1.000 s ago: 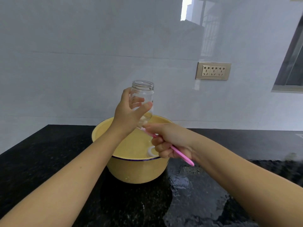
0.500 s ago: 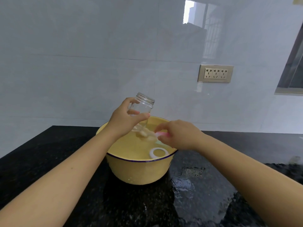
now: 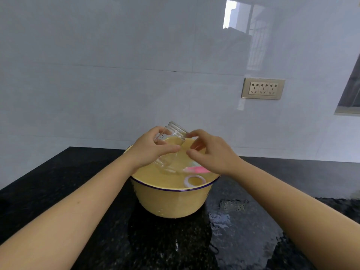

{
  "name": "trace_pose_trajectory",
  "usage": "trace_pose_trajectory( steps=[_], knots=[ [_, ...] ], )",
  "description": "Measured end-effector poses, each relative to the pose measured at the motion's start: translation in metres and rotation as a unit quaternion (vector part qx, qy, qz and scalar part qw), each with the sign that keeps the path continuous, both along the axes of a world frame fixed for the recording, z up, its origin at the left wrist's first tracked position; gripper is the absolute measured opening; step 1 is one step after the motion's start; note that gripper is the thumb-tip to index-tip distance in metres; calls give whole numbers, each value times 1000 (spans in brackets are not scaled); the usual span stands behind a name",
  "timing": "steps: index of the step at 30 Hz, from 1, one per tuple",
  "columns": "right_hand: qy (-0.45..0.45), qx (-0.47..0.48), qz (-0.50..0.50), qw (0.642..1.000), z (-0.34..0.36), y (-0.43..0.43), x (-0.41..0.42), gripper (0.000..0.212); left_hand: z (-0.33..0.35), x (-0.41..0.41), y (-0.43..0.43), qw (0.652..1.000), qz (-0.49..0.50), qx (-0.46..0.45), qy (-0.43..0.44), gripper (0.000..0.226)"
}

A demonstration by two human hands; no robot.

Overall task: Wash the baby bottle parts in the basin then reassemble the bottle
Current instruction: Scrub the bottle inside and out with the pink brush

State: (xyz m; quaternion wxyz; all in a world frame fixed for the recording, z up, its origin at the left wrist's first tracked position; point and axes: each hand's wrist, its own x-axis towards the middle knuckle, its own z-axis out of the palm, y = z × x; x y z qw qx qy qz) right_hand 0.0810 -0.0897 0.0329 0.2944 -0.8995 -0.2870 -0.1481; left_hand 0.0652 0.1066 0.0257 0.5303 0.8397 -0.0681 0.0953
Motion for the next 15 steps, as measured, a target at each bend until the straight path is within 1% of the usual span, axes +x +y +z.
trace_pose_trajectory(
  steps=[1,3,5,7,10,12,13,15],
  knots=[
    [35,49,7,998,3,2,-1,38,0,-1,1,1000,-2,5,1,43],
    [95,113,16,989,7,7,-3,47,2,-2,2,1000,-9,22,0,41],
    [136,141,18,980,10,13,-5,61,4,-5,1,998,-23,52,-1,39],
    [173,157,20,972,10,19,-5,65,6,-7,0,996,-38,83,-2,41],
    [252,201,37,946,10,23,-7,53,8,-9,0,993,-46,111,-6,44],
    [294,235,46,925,7,24,-5,46,8,-10,1,993,-47,112,-10,47],
    [305,250,44,918,6,24,-4,44,7,-11,2,993,-45,105,-11,52],
    [334,296,39,894,4,24,-2,42,5,-13,5,997,-34,74,5,75]
  ],
)
